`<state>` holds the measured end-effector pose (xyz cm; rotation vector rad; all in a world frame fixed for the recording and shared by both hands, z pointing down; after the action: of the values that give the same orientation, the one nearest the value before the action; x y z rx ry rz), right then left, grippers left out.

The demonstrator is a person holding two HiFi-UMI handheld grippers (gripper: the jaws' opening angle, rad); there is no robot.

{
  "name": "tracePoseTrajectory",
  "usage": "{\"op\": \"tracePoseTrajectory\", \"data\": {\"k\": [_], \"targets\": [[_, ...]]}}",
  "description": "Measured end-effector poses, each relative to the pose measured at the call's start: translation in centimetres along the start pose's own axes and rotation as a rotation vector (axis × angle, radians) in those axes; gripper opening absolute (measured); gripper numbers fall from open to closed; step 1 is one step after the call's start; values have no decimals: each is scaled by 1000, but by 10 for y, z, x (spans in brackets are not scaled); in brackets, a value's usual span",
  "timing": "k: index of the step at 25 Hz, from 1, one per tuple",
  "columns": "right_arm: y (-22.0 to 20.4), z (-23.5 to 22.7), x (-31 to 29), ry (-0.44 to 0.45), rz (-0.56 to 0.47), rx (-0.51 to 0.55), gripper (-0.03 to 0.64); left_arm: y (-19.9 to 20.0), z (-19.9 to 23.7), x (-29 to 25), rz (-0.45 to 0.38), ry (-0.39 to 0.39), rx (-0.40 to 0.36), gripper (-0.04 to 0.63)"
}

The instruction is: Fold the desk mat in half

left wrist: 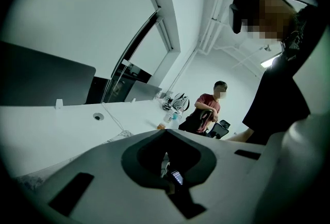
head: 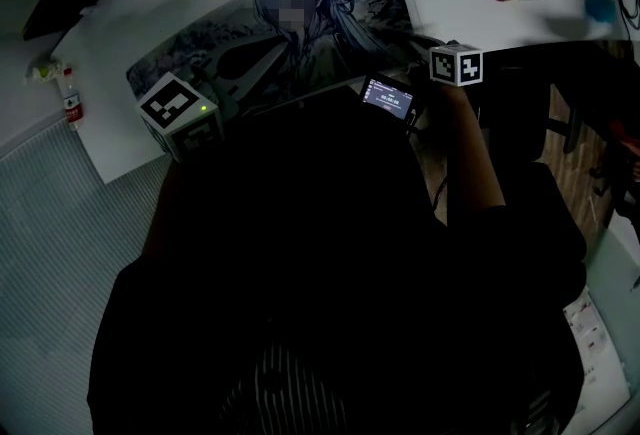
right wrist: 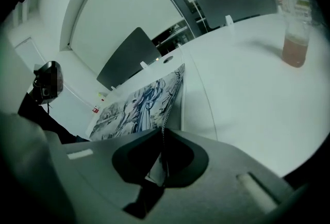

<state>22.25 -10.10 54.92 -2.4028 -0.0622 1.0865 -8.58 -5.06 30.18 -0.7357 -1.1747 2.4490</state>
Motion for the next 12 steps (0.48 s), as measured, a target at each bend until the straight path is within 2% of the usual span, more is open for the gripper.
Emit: {"op": "tracePoseTrajectory", "data": {"k": [6,10,12], "targets": [[26,36,5,60,-31,90,11,0,4,11,-2,6,-3,7],[45,53,10,105,-46,134,11,-1,3,10,-8,14,24,6],[51,53,10,100,-36,143,11,-2,2,9,4,3,39,6]]}}
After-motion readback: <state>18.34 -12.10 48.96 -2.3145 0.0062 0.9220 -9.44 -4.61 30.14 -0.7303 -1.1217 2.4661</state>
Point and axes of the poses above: the fingertips, and each gripper's own axes: x backward along the fingers, z to its left, y out of its top, the point moved 6 cm from there along x, backward along the fingers
